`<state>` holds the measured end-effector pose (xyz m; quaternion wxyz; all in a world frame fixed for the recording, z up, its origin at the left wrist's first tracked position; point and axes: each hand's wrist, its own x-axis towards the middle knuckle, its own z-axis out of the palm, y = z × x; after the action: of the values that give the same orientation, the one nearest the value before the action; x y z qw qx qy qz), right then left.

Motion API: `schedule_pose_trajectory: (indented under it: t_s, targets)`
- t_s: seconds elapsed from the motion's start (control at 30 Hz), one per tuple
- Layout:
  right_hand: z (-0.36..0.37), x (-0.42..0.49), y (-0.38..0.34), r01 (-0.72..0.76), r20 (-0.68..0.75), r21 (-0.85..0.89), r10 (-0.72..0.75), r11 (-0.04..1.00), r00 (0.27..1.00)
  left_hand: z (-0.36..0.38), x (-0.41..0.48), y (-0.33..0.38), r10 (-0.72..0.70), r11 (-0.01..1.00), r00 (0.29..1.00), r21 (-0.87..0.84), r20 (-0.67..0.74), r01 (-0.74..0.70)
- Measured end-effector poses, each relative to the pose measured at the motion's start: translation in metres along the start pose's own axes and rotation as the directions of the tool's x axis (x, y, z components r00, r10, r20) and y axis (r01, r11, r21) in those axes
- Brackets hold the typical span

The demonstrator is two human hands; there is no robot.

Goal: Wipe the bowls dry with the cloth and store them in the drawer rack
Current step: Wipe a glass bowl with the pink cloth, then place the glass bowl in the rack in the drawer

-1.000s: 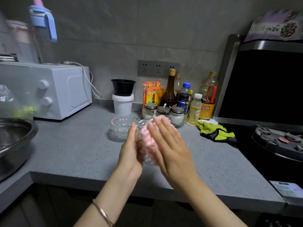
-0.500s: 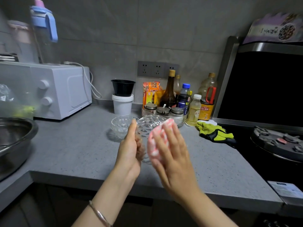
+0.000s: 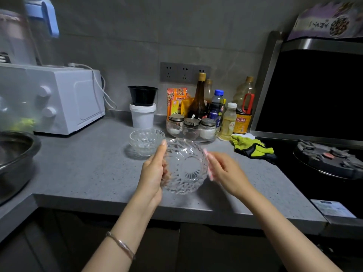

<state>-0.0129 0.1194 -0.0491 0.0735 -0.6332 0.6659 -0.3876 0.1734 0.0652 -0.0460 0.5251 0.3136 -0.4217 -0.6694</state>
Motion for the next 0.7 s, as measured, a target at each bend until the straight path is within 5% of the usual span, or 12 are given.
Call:
schedule_pose_trajectory:
  t_s: [0.1, 0.27, 0.4, 0.57, 0.7]
  targets:
    - [-0.011, -0.013, 0.016, -0.143, 0.172, -0.124, 0.163, 0.982, 0.972, 0.008, -0.002, -0.007, -0.008, 1.000, 1.000, 0.013, 0.008, 0.008]
    - [-0.052, -0.031, -0.001, -0.255, 0.215, 0.422, 0.177, 0.870, 0.960, 0.042, -0.014, -0.024, -0.064, 0.995, 0.988, 0.083, 0.139, 0.053]
    - [-0.097, -0.057, 0.011, -0.294, 0.259, 0.540, 0.177, 0.788, 0.950, 0.089, -0.033, -0.045, -0.131, 0.983, 0.942, 0.162, 0.310, 0.084]
    - [-0.162, -0.115, 0.068, -0.444, 0.355, 0.566, 0.280, 0.695, 0.892, 0.149, -0.056, -0.088, -0.267, 0.957, 0.825, 0.239, 0.499, 0.165]
    - [-0.206, -0.175, 0.103, -0.440, 0.268, 0.659, 0.356, 0.610, 0.895, 0.206, -0.088, -0.132, -0.294, 0.951, 0.716, 0.268, 0.633, 0.153]
